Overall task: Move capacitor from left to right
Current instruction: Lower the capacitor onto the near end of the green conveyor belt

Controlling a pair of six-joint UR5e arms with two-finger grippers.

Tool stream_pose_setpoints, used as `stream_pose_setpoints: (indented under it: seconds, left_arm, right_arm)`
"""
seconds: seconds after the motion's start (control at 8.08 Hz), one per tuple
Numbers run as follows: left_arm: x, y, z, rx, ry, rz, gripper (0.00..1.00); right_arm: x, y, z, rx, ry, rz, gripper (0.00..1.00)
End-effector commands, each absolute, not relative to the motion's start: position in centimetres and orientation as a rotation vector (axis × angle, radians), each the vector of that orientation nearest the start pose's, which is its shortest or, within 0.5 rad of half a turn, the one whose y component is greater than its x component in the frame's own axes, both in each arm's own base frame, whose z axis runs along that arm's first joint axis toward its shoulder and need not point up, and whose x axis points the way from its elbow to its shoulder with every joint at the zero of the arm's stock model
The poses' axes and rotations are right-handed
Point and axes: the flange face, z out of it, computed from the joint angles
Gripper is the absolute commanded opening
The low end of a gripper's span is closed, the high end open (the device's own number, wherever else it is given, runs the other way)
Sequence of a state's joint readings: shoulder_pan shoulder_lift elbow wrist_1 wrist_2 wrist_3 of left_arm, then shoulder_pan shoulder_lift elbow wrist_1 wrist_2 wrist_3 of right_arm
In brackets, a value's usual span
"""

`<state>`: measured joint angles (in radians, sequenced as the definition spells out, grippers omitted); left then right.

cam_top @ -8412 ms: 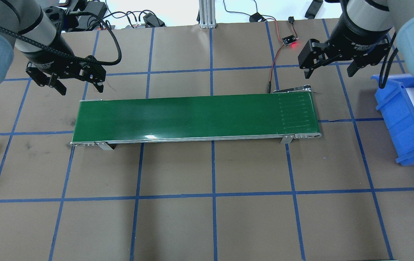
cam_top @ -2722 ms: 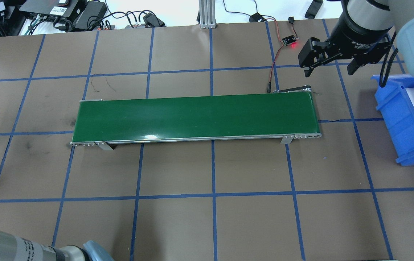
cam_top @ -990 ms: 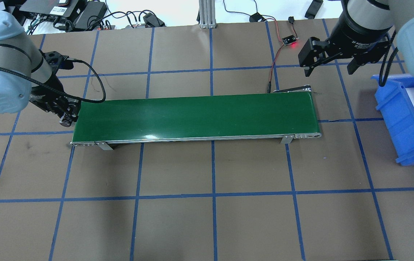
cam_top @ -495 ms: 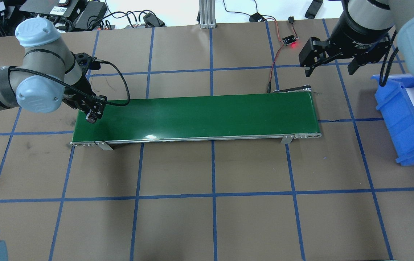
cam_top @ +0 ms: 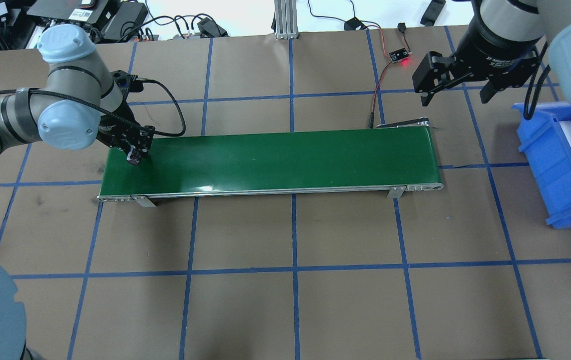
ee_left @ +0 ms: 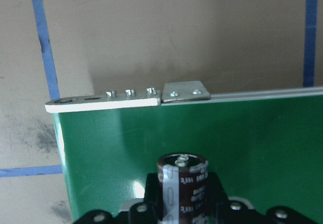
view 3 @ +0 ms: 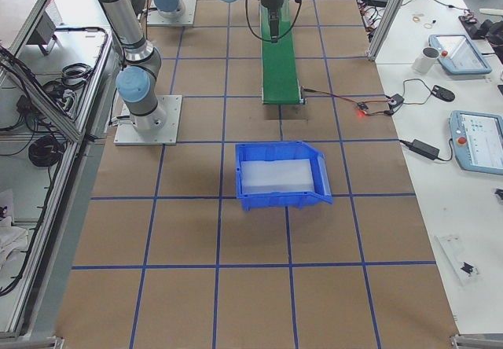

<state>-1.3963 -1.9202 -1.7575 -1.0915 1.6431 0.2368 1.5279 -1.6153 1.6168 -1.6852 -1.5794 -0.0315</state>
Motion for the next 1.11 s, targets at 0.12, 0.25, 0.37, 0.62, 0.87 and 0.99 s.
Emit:
stream_pose_setpoints:
  seconds: [0.12, 0.25, 0.37, 0.62, 0.87, 0.99]
  left_arm:
    - [-2.17, -59.09, 25.55, -0.096, 3.065, 0.116, 0.0]
    - [-2.09, -59.03, 25.8, -0.116, 3.064, 0.111, 0.0]
    - [-2.2, -59.02, 25.89, -0.119, 3.065, 0.108, 0.0]
    - [-2.19, -59.12, 25.33, -0.119, 3.067, 0.11, 0.12]
    - [-2.2, -59.1, 25.09, -0.114, 3.067, 0.117, 0.23]
    - [-2.2, -59.09, 24.95, -0.111, 3.068, 0.12, 0.35]
  right_arm:
    - [11.17, -48.87, 49.86, 0.018, 3.148, -0.176, 1.0]
    - [11.17, -48.87, 49.86, 0.018, 3.148, -0.176, 1.0]
    - [11.17, -48.87, 49.86, 0.018, 3.148, -0.176, 1.0]
    - [11.17, -48.87, 49.86, 0.018, 3.148, -0.176, 1.0]
    - [11.17, -48.87, 49.86, 0.015, 3.149, -0.176, 1.0]
    - [11.17, -48.87, 49.86, 0.015, 3.149, -0.176, 1.0]
